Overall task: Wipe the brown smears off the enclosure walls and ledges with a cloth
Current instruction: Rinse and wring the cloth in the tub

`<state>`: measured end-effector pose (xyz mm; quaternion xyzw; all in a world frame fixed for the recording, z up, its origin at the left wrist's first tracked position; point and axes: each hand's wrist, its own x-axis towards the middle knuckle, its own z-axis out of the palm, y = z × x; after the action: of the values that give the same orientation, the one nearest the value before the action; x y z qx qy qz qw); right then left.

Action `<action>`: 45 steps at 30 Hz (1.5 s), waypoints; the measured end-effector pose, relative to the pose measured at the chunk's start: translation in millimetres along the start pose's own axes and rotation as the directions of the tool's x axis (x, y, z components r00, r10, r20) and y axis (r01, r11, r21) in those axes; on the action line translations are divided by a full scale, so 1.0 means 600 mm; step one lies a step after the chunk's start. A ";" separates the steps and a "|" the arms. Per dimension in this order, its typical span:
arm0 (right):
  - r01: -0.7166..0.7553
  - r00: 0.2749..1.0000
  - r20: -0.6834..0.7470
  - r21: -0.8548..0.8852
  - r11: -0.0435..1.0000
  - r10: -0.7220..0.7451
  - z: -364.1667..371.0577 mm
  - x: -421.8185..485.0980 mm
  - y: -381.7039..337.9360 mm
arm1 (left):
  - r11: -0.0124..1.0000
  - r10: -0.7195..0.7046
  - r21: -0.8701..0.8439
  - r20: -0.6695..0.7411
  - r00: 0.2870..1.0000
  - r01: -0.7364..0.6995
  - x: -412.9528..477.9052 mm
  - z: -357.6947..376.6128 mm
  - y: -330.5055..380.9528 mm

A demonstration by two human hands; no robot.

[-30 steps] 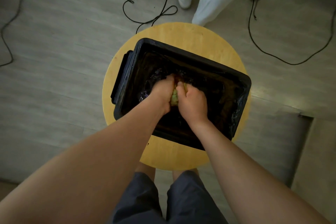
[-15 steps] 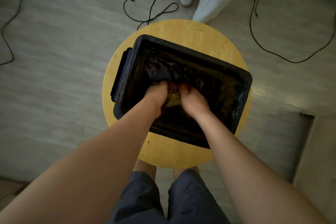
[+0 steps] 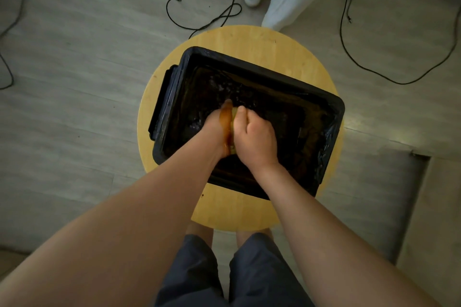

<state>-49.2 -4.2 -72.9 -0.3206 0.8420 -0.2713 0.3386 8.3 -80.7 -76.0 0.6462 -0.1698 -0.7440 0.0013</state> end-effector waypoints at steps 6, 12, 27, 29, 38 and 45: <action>-0.166 0.986 -0.025 -0.121 0.979 0.164 -0.009 0.046 0.065 | 0.934 0.196 0.294 0.060 0.979 -0.205 -0.008 -0.017 0.009; -0.193 0.980 -0.119 -0.408 0.892 0.158 -0.035 0.053 0.081 | 0.835 0.243 0.496 0.056 0.968 -0.238 0.006 -0.065 -0.001; -0.508 0.851 0.206 0.093 0.856 0.482 0.012 0.035 0.052 | 0.819 0.188 0.562 -0.079 0.979 -0.112 -0.002 -0.022 -0.006; -0.393 0.903 0.256 0.165 0.904 0.346 0.016 0.022 0.040 | 0.978 0.010 0.208 -0.093 0.996 0.010 -0.006 -0.015 0.001; 0.134 0.988 0.057 0.149 0.980 -0.144 -0.002 -0.026 -0.013 | 1.000 0.021 0.011 -0.044 0.999 -0.020 -0.009 -0.002 -0.004; 0.142 0.980 -0.068 -0.433 0.890 -0.189 0.020 0.023 0.053 | 0.995 -0.001 0.099 0.000 1.000 0.001 0.003 -0.004 -0.004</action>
<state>-59.2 3.7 -107.5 -0.4422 0.8675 -0.1258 0.1898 10.6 -79.4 -78.5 0.6454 -0.2061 -0.7348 -0.0309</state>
